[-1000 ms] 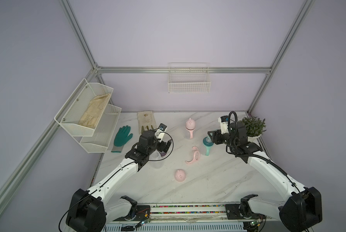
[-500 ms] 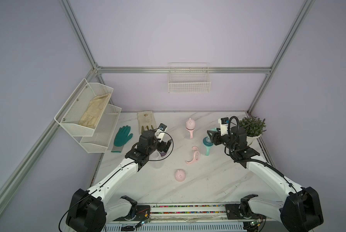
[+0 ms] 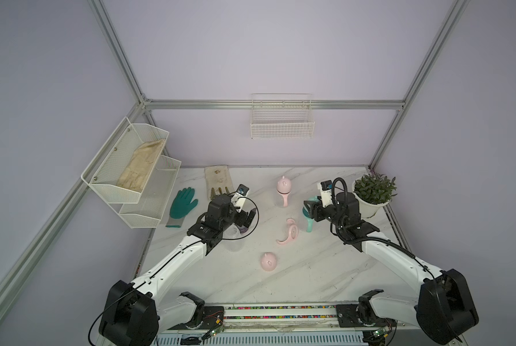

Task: Assemble the baby bottles
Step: Close the lid on the baby bottle.

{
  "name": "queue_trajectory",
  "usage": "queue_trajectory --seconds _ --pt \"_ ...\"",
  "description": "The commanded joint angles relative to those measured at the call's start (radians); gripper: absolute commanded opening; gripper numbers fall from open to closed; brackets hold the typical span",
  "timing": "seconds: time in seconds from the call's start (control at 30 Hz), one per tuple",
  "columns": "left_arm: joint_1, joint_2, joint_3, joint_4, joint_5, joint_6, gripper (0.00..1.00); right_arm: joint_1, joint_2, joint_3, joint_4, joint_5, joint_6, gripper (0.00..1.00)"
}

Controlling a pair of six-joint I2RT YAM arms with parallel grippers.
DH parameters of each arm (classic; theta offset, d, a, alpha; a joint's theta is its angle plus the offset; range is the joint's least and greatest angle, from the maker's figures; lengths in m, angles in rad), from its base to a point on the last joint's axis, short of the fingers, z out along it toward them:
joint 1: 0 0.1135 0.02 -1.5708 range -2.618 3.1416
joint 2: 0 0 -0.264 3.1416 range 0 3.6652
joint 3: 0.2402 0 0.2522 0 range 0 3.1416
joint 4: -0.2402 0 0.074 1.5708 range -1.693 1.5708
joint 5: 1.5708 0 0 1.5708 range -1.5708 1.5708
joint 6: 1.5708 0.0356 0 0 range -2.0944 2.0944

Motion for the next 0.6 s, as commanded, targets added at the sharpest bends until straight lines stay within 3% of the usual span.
queue_trajectory --seconds 0.0,0.57 --pt "0.004 -0.003 0.066 0.033 -0.005 0.003 1.0 0.01 0.008 -0.021 0.043 0.025 -0.025 0.54" --pt "0.004 0.001 0.068 0.035 -0.003 0.006 1.0 0.034 0.018 -0.056 0.042 0.064 -0.038 0.66"
